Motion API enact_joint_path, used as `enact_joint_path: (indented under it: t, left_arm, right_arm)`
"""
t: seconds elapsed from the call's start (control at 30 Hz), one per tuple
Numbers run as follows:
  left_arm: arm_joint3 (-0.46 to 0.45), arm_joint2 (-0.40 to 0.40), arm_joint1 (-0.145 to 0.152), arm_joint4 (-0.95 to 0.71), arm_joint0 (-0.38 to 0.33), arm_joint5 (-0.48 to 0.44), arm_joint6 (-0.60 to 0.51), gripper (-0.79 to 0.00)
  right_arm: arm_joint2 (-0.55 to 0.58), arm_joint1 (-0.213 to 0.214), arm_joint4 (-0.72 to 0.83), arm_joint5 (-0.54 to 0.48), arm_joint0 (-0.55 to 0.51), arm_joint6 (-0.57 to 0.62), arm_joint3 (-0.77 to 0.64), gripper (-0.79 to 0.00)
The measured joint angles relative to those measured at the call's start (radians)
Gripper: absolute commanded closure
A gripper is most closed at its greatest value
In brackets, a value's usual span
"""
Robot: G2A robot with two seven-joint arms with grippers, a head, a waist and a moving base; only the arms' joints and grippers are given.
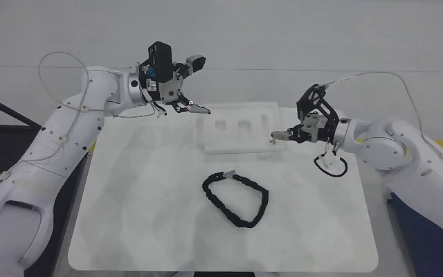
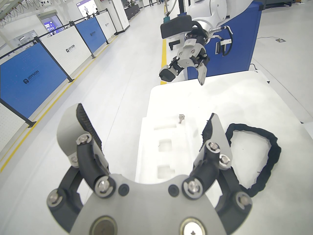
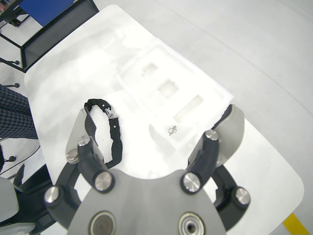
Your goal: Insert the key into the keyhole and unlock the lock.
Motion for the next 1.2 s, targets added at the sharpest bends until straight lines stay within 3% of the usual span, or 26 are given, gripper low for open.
enact_joint_path:
  t: [0.23,0.53,1.0,1.2]
  left_arm:
    - [0.0,0.0,0.0,0.0,0.0,0.0,0.0,-0.785]
    - [0.0,0.0,0.0,0.0,0.0,0.0,0.0,-0.785]
    - [0.0,0.0,0.0,0.0,0.0,0.0,0.0,-0.785]
    - [0.0,0.0,0.0,0.0,0.0,0.0,0.0,-0.785]
  right_arm:
    - [-0.03,-0.057,0.014,0.162,0.003,0.039,0.065,-0.785]
    - [-0.064,-0.123,0.018,0.293,0.016,0.148,0.113,-0.785]
    - [-0.093,-0.216,0.039,0.388,0.031,0.23,0.186,-0.785]
    - [-0.093,-0.22,0.042,0.388,0.031,0.229,0.192,-0.785]
